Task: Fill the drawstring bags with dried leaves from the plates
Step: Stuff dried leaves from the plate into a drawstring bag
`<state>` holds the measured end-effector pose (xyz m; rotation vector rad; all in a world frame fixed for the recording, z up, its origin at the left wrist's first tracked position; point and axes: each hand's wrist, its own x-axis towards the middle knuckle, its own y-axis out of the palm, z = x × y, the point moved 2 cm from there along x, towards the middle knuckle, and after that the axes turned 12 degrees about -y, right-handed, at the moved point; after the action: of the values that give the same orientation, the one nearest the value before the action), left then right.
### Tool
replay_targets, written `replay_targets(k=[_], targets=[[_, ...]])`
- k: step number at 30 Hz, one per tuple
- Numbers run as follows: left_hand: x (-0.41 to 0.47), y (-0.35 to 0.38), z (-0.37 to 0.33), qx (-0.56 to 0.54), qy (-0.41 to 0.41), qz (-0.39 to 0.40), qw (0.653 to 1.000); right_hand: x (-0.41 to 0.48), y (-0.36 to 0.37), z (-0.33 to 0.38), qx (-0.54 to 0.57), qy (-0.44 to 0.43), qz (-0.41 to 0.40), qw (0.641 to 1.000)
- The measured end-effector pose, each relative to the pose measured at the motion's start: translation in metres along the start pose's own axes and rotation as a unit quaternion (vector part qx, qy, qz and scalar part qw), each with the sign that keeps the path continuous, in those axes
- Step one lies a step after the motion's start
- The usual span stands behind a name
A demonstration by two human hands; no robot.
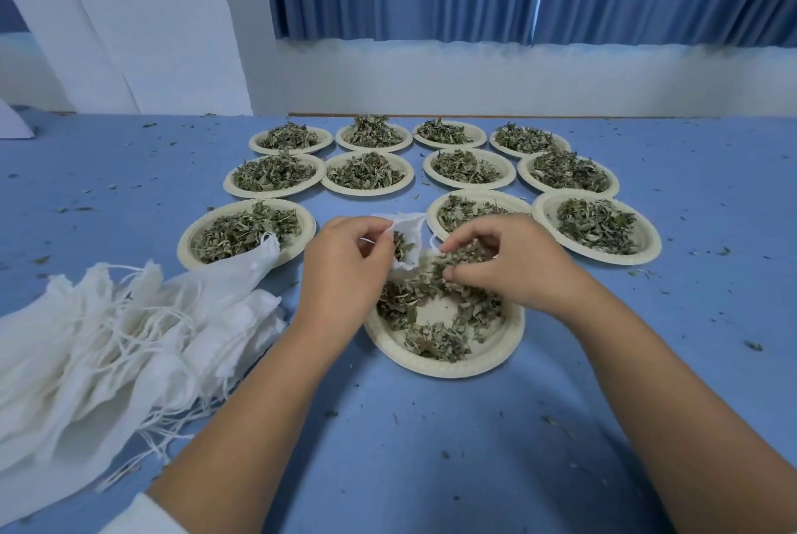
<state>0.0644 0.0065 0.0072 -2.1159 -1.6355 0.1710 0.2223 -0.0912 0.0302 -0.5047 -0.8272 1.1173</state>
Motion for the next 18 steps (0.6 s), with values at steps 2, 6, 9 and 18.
replay_targets(k=[2, 6, 9, 18], targets=[[0.001, -0.001, 0.001, 0.001, -0.004, -0.008, 1.000, -0.001, -0.002, -0.002, 0.052, 0.013, -0.010, 0.998], [0.005, -0.005, 0.003, -0.006, -0.014, -0.035, 0.999, -0.001, -0.003, -0.004, 0.131, 0.036, -0.019, 0.991], [0.008, -0.011, 0.005, -0.021, -0.026, -0.064, 0.997, -0.001, -0.004, -0.006, 0.136, 0.052, -0.024, 0.989], [0.010, -0.014, 0.003, -0.027, -0.037, -0.058, 0.997, 0.000, -0.002, -0.007, 0.152, 0.056, -0.033, 0.986]])
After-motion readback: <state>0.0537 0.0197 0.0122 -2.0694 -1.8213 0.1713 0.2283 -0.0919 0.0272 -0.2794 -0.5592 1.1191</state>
